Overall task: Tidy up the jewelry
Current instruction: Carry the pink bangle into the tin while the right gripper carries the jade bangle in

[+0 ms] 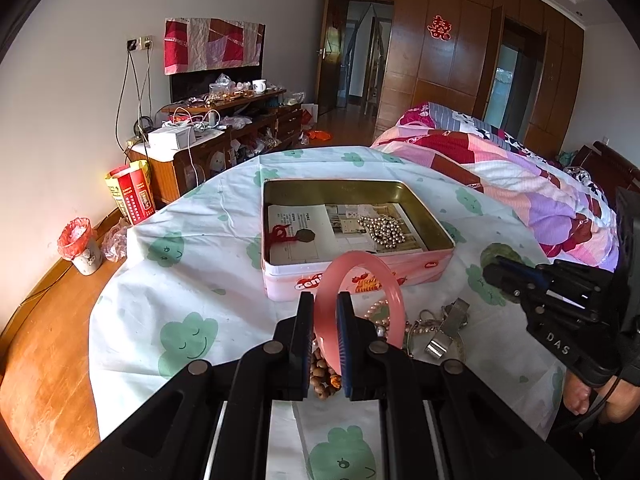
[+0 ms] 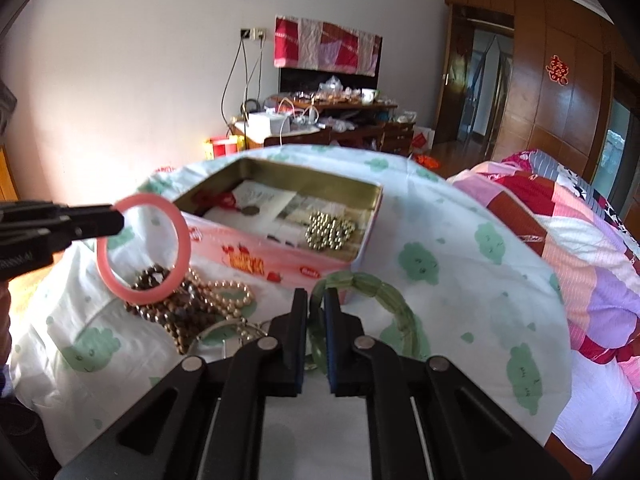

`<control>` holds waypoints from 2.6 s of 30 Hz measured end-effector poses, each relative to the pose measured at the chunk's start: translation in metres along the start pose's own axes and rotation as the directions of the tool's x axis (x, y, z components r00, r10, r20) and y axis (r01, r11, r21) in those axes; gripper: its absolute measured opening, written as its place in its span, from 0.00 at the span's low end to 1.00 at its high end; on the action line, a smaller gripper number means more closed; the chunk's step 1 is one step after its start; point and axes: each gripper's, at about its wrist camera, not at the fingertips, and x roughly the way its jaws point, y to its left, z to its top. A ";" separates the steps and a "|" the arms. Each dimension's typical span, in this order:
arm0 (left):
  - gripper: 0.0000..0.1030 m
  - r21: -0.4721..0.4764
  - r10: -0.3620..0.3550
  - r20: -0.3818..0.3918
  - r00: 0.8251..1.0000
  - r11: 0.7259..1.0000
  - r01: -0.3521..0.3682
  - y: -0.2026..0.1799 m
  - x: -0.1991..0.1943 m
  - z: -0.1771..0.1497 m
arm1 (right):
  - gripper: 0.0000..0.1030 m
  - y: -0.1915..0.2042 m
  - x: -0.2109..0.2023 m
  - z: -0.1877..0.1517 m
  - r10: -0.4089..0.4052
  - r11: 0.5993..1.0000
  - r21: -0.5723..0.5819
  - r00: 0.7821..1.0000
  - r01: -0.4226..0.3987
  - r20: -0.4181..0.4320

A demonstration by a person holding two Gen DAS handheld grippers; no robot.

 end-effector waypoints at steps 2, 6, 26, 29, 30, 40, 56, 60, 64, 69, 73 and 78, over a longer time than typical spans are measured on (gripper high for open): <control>0.10 0.002 0.001 0.003 1.000 1.000 -0.001 0.000 -0.001 0.002 | 0.10 -0.001 -0.002 0.003 0.000 1.000 -0.002 1.000 0.000 0.010; 0.10 0.007 0.009 0.012 1.000 1.000 -0.009 0.001 -0.002 0.007 | 0.10 0.000 -0.001 0.008 0.001 1.000 -0.013 1.000 -0.001 0.013; 0.10 0.064 0.067 0.057 0.996 0.995 -0.070 0.005 0.009 0.049 | 0.10 -0.002 0.011 0.046 0.014 0.999 -0.043 0.999 -0.012 0.046; 0.10 0.073 0.072 0.054 0.996 0.995 -0.075 0.005 0.014 0.055 | 0.10 -0.002 0.013 0.051 0.014 0.999 -0.050 0.999 -0.012 0.047; 0.10 0.074 0.072 0.052 0.996 0.994 -0.076 0.005 0.016 0.057 | 0.10 -0.001 0.014 0.053 0.015 0.999 -0.051 0.999 -0.013 0.047; 0.10 0.089 0.080 0.041 0.996 0.993 -0.083 0.008 0.034 0.072 | 0.10 0.002 0.030 0.069 0.011 0.997 -0.079 0.999 -0.008 0.039; 0.10 0.119 0.104 -0.006 0.995 0.988 -0.102 0.010 0.092 0.089 | 0.10 0.005 0.085 0.080 0.032 0.995 -0.092 0.999 -0.035 -0.032; 0.10 0.113 0.110 -0.021 0.994 0.988 -0.107 0.013 0.103 0.086 | 0.11 0.003 0.095 0.075 0.032 0.996 -0.080 0.998 -0.036 -0.050; 0.15 0.130 0.095 -0.044 0.994 0.988 -0.089 0.010 0.105 0.081 | 0.28 0.003 0.097 0.071 0.061 0.995 -0.075 0.996 -0.066 -0.072; 0.66 0.111 0.117 0.022 0.993 0.987 -0.119 0.013 0.078 0.074 | 0.54 0.000 0.083 0.063 0.062 0.997 -0.052 0.996 -0.065 -0.057; 0.66 0.066 0.123 0.018 0.992 0.990 -0.124 0.022 0.059 0.059 | 0.56 -0.009 0.067 0.051 0.039 0.999 -0.016 0.997 -0.040 -0.060; 0.66 -0.002 0.157 -0.021 0.987 0.988 -0.157 0.033 0.043 0.030 | 0.62 -0.026 0.044 0.025 -0.003 0.998 0.057 0.997 0.008 -0.082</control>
